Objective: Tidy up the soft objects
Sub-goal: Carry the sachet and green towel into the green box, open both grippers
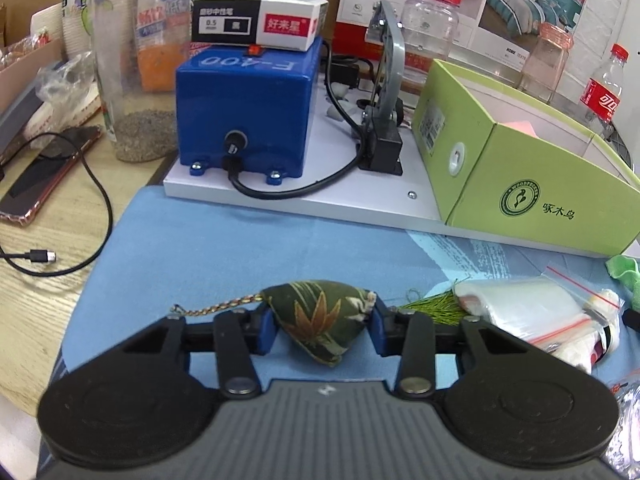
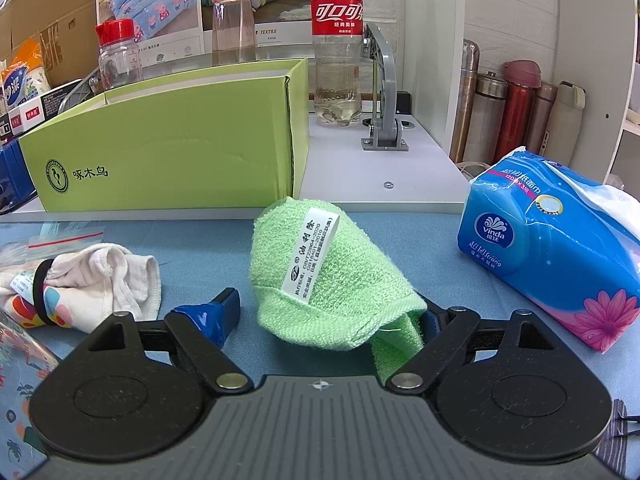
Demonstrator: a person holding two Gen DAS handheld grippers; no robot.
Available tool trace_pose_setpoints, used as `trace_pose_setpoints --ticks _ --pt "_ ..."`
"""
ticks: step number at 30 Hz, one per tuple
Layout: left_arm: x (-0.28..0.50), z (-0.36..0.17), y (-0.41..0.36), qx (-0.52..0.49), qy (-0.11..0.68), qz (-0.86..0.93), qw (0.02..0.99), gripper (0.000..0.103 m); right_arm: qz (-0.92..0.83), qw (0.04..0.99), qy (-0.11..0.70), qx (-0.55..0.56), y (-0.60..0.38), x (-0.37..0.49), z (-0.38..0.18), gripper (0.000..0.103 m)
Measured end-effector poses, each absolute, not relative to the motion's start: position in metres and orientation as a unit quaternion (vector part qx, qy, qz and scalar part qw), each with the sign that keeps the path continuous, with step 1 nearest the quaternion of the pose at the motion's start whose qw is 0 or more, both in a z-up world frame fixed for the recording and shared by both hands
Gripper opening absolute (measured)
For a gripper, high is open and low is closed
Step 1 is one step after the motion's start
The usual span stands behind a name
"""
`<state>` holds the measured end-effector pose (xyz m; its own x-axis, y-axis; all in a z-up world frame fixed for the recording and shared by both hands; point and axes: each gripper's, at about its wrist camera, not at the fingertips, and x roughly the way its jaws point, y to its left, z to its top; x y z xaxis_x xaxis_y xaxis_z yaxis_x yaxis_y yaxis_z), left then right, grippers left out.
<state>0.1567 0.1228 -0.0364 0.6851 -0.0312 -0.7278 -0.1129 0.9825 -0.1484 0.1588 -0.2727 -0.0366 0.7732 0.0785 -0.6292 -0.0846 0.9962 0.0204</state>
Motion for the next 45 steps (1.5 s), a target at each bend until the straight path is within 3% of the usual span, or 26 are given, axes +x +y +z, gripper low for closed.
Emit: trace_pose_setpoints --ticks 8,12,15,21,23,27,31,33,34,35,45 --pt "0.155 -0.037 0.122 -0.087 0.391 0.019 0.916 0.043 0.043 0.941 0.334 -0.009 -0.271 0.158 -0.037 0.075" --pt "0.153 -0.038 0.123 -0.086 0.388 0.019 0.917 0.048 0.043 0.941 0.334 -0.007 -0.272 0.158 -0.038 0.075" --pt "0.152 -0.038 0.121 -0.086 0.386 0.013 0.918 0.065 0.043 0.941 0.334 -0.007 -0.272 0.158 -0.038 0.075" --pt "0.152 -0.039 0.114 -0.064 0.385 0.017 0.921 0.067 0.045 0.941 0.335 -0.006 -0.271 0.16 -0.039 0.078" --pt "0.152 -0.039 0.116 -0.066 0.385 0.015 0.92 0.063 0.043 0.941 0.335 -0.006 -0.27 0.16 -0.04 0.078" --pt "0.154 -0.037 0.12 -0.077 0.388 0.022 0.918 0.042 0.041 0.941 0.335 -0.007 -0.268 0.159 -0.04 0.078" --pt "0.15 -0.034 0.127 -0.105 0.389 0.023 0.915 0.04 0.042 0.941 0.335 -0.006 -0.268 0.159 -0.041 0.078" --pt "0.143 -0.029 0.134 -0.119 0.384 0.016 0.915 0.04 0.036 0.943 0.332 0.0 -0.268 0.157 -0.04 0.073" --pt "0.139 -0.024 0.138 -0.123 0.381 0.016 0.916 0.04 0.04 0.944 0.329 0.013 -0.271 0.154 -0.037 0.057" --pt "0.135 -0.019 0.142 -0.126 0.376 0.015 0.918 0.04 0.054 0.943 0.327 0.034 -0.274 0.151 -0.032 0.024" --pt "0.154 0.068 0.141 -0.145 0.318 -0.059 0.935 0.039 0.126 0.961 0.247 0.02 -0.261 0.131 0.056 0.023"
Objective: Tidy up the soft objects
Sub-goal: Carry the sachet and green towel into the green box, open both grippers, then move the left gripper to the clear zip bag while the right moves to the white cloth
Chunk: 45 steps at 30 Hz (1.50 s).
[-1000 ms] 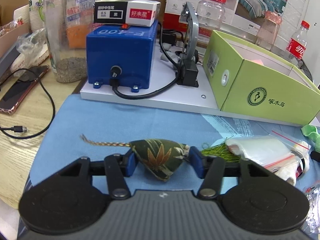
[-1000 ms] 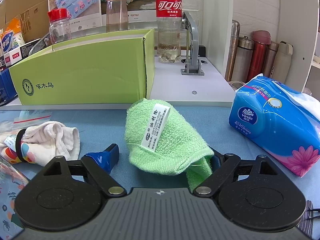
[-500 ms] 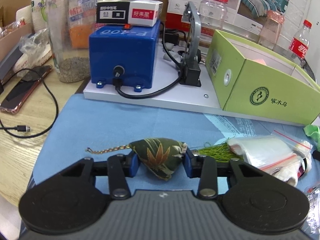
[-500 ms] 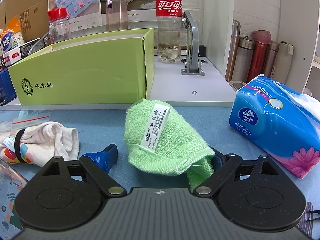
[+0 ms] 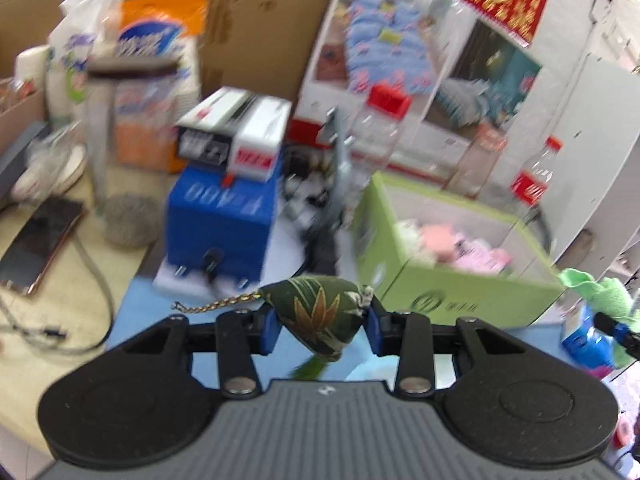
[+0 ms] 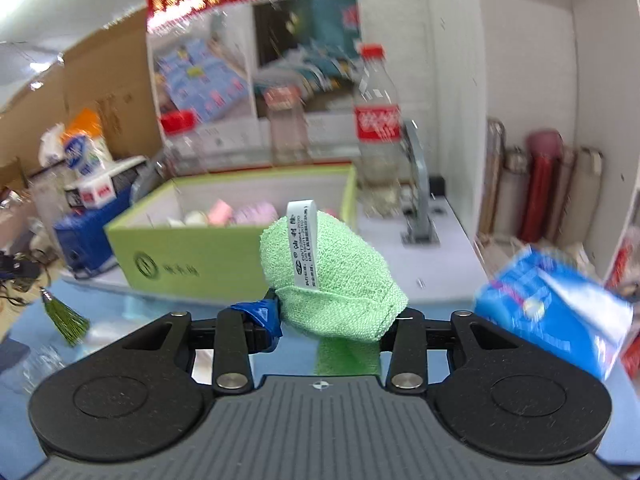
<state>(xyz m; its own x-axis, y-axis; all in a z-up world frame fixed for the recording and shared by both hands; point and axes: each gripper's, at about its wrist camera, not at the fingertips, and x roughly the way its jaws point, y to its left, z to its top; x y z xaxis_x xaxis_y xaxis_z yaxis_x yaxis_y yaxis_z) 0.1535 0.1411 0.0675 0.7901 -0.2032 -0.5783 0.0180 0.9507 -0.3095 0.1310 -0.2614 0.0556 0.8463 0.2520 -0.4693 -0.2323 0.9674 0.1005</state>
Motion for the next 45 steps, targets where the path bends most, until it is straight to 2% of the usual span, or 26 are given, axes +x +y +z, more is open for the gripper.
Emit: trace_pose_setpoints --ticks 6,9,18,20,23,28,32,39,45 --pt "0.206 0.123 0.099 -0.134 0.269 -0.104 0.948 0.039 0.149 0.963 0.223 -0.009 -0.24 0.186 0.095 0.023" --pt "0.234 0.134 0.077 -0.129 0.262 -0.122 0.949 0.039 0.156 0.962 0.226 -0.012 -0.23 0.219 0.1 0.024" --pt "0.292 0.086 0.044 -0.096 0.311 -0.112 0.939 0.041 0.179 0.938 0.295 0.007 -0.206 0.293 0.056 0.031" --pt "0.296 0.074 0.044 -0.085 0.33 -0.097 0.935 0.061 0.173 0.93 0.323 -0.002 -0.198 0.301 0.043 0.033" --pt "0.296 0.069 0.047 -0.079 0.33 -0.084 0.937 0.063 0.156 0.924 0.348 -0.031 -0.187 0.305 0.036 0.037" --pt "0.286 0.082 0.058 -0.088 0.311 -0.076 0.943 0.064 0.148 0.953 0.265 0.015 -0.195 0.291 0.068 0.044" --pt "0.266 0.09 0.062 -0.074 0.303 -0.08 0.947 0.066 0.147 0.958 0.248 -0.003 -0.192 0.277 0.085 0.048" --pt "0.21 0.077 0.067 -0.033 0.317 -0.091 0.943 0.067 0.192 0.934 0.297 -0.057 -0.184 0.231 0.084 0.054" --pt "0.181 0.041 0.059 0.026 0.392 -0.152 0.907 0.067 0.228 0.898 0.367 -0.082 -0.184 0.2 0.069 0.055"
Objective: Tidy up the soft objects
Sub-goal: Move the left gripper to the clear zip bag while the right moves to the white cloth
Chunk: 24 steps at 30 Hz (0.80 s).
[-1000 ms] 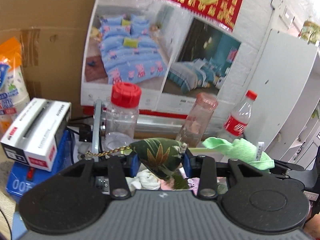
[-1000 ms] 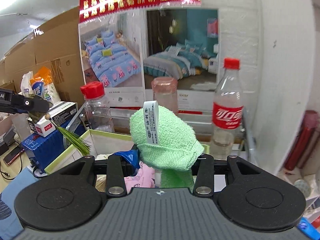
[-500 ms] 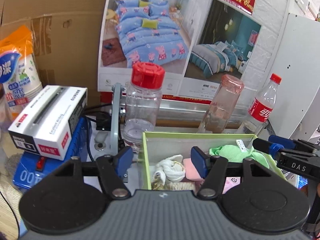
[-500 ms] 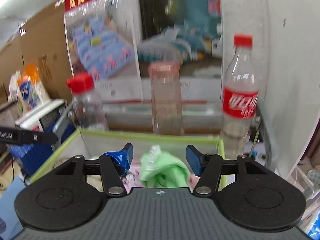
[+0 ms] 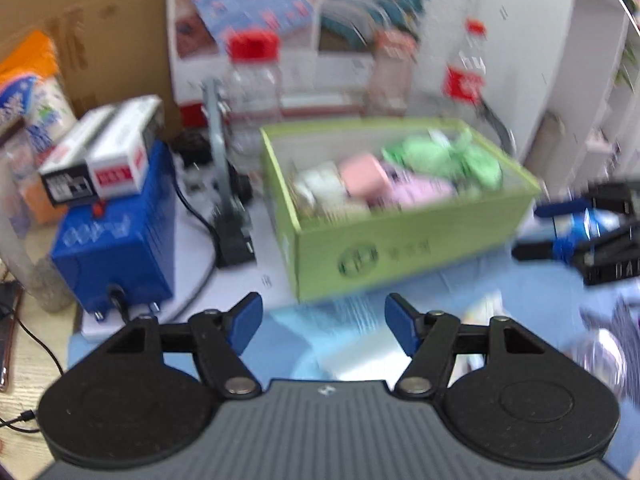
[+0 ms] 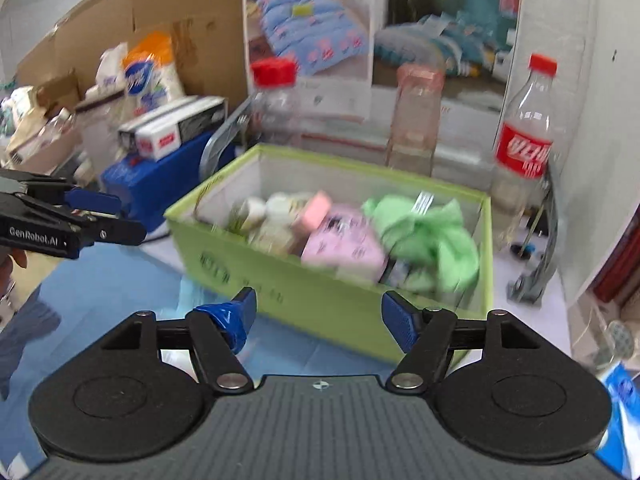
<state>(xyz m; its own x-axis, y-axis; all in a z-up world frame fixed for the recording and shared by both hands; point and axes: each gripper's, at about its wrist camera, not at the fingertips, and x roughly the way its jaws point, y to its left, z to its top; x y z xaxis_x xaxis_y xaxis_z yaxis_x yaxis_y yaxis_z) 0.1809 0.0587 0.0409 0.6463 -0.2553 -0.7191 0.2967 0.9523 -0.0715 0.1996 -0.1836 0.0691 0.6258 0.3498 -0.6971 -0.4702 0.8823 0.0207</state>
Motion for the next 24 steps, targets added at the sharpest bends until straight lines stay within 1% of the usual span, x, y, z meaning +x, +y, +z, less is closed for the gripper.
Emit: trace_pose_setpoints --ticks 4,9,11,15,21,24 --pt "0.178 0.025 0.053 0.054 0.426 -0.182 0.885 0.067 0.207 0.897 0.379 -0.098 -0.19 0.189 0.062 0.056" --pt "0.184 0.019 0.035 0.037 0.444 -0.231 0.865 0.068 0.197 0.9 0.383 -0.058 -0.206 0.183 0.056 0.057" --pt "0.192 0.014 0.022 0.034 0.452 -0.248 0.856 0.069 0.193 0.901 0.385 -0.045 -0.21 0.184 0.053 0.057" --pt "0.211 -0.005 0.006 0.051 0.471 -0.228 0.85 0.069 0.187 0.901 0.389 -0.037 -0.215 0.185 0.048 0.057" --pt "0.222 -0.018 0.033 0.075 0.476 -0.134 0.866 0.069 0.178 0.901 0.393 -0.035 -0.226 0.185 0.043 0.057" --pt "0.218 -0.023 0.067 0.05 0.481 -0.104 0.869 0.069 0.173 0.902 0.395 -0.034 -0.229 0.188 0.04 0.057"
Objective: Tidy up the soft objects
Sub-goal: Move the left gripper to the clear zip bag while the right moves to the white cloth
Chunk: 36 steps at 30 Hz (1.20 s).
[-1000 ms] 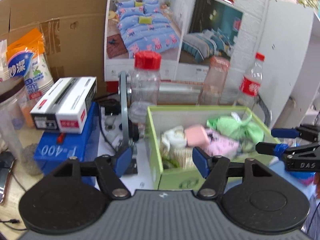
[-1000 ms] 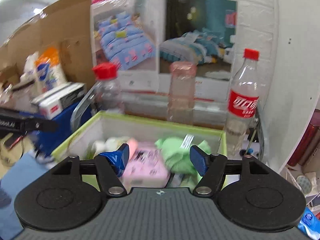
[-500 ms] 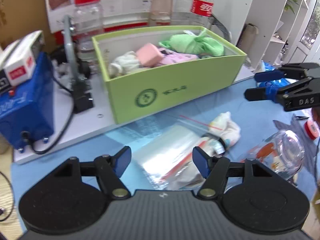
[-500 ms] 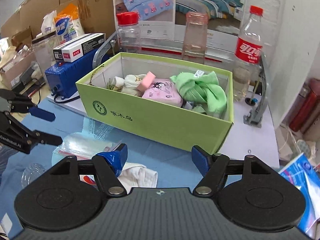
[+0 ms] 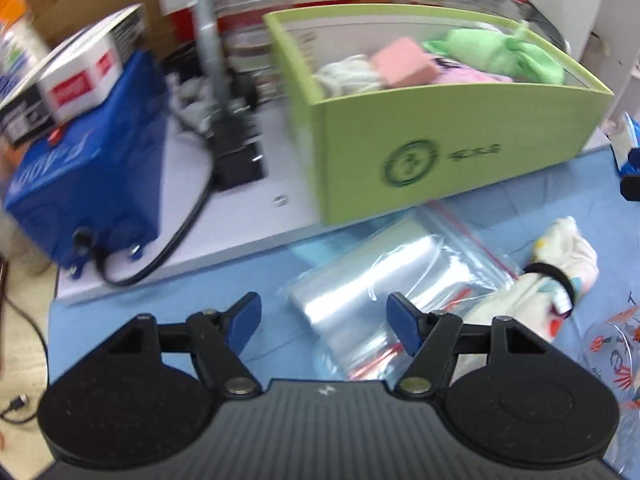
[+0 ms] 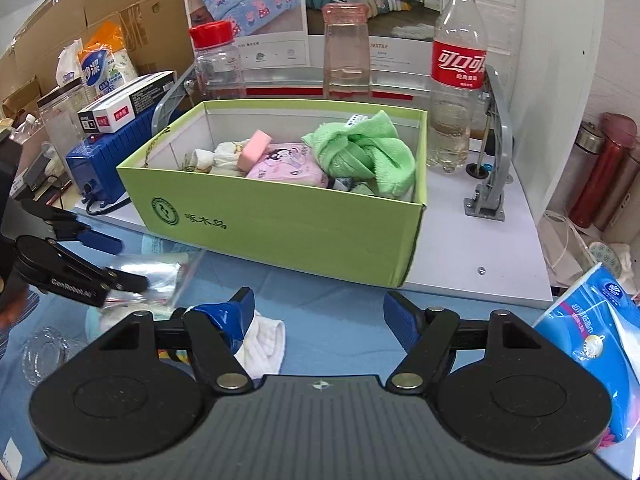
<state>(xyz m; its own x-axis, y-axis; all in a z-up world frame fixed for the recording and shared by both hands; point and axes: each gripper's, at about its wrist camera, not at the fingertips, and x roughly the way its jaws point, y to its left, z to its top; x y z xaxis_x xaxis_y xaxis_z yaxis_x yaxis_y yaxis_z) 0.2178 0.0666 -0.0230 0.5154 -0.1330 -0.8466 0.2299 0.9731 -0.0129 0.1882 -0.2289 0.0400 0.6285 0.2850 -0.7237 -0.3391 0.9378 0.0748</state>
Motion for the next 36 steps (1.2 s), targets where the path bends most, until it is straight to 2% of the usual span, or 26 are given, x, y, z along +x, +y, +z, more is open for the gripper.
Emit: trace_pose_setpoints --ticks 3,6,15,23,27,32,36 --pt "0.21 -0.023 0.093 0.017 0.484 -0.084 0.871 0.069 0.19 0.895 0.401 -0.047 -0.219 0.192 0.039 0.057" --pt "0.197 -0.014 0.109 -0.004 0.467 -0.074 0.881 0.069 0.246 0.87 0.412 -0.11 -0.189 0.193 0.043 0.057" --pt "0.174 -0.003 0.133 -0.028 0.453 -0.068 0.888 0.069 0.404 0.739 0.459 -0.283 -0.104 0.2 0.036 0.057" --pt "0.187 -0.008 0.132 -0.047 0.461 -0.069 0.883 0.069 0.42 0.705 0.47 -0.326 -0.096 0.202 0.009 0.058" --pt "0.192 -0.007 0.12 -0.038 0.462 -0.075 0.883 0.069 0.421 0.708 0.484 -0.294 -0.096 0.216 -0.001 0.058" --pt "0.197 -0.005 0.105 -0.028 0.46 -0.081 0.884 0.069 0.396 0.719 0.547 -0.164 -0.128 0.246 -0.008 0.058" --pt "0.196 -0.003 0.093 -0.018 0.457 -0.094 0.884 0.069 0.335 0.758 0.55 -0.107 -0.162 0.255 -0.008 0.059"
